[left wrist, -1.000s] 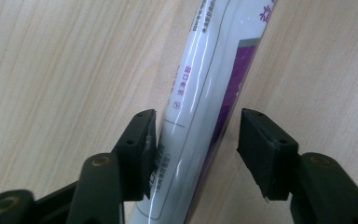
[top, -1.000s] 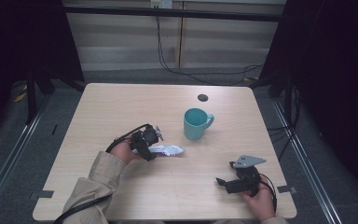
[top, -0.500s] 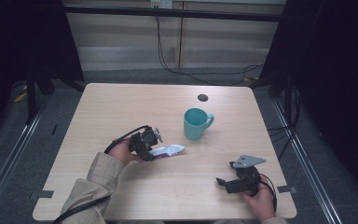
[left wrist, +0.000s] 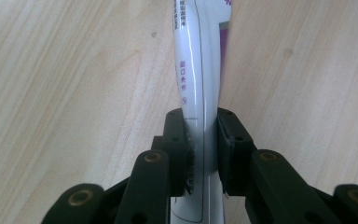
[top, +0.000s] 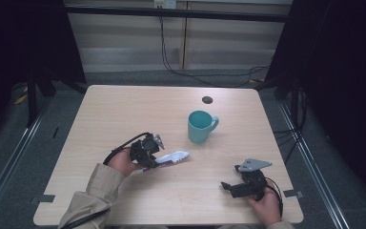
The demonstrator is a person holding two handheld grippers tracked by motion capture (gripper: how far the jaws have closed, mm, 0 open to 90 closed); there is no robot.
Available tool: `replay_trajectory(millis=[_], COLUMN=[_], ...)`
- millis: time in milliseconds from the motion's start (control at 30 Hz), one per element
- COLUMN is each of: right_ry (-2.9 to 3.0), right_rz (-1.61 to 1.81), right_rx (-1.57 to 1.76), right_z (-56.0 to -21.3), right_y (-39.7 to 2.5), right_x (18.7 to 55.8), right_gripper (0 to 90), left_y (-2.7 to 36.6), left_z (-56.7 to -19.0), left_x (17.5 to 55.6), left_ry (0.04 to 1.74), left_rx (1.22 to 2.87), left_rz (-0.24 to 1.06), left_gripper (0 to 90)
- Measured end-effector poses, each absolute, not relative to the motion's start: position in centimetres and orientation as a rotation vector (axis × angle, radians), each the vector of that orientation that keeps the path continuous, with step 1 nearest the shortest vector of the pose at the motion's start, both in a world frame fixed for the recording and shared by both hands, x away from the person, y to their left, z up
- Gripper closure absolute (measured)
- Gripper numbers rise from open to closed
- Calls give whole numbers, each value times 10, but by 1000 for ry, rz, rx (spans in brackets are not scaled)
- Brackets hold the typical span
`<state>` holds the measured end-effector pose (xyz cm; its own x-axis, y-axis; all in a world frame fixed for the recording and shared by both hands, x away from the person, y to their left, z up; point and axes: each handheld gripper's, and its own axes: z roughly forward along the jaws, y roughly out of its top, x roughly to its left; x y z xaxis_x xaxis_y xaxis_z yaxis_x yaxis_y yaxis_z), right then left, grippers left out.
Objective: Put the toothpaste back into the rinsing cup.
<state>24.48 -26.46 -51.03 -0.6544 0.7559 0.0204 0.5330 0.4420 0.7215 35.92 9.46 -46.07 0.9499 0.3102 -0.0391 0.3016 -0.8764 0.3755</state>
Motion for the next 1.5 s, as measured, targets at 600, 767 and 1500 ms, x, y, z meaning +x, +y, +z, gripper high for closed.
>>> replay_trajectory(millis=[600, 767, 1500], right_ry=[2412, 2413, 2360], right_rz=[1061, 1087, 1296], right_rx=[1198, 1192, 1249], right_z=[-504, -495, -450], right_y=[-252, -243, -220], right_x=[251, 255, 276], right_gripper=[155, 177, 295], left_y=[111, 109, 89], left_z=[-445, -440, -428], left_x=[350, 350, 341], left_ry=[536, 548, 573], left_rx=[2566, 2520, 2409], left_rz=[55, 61, 109], left_gripper=[763, 763, 764])
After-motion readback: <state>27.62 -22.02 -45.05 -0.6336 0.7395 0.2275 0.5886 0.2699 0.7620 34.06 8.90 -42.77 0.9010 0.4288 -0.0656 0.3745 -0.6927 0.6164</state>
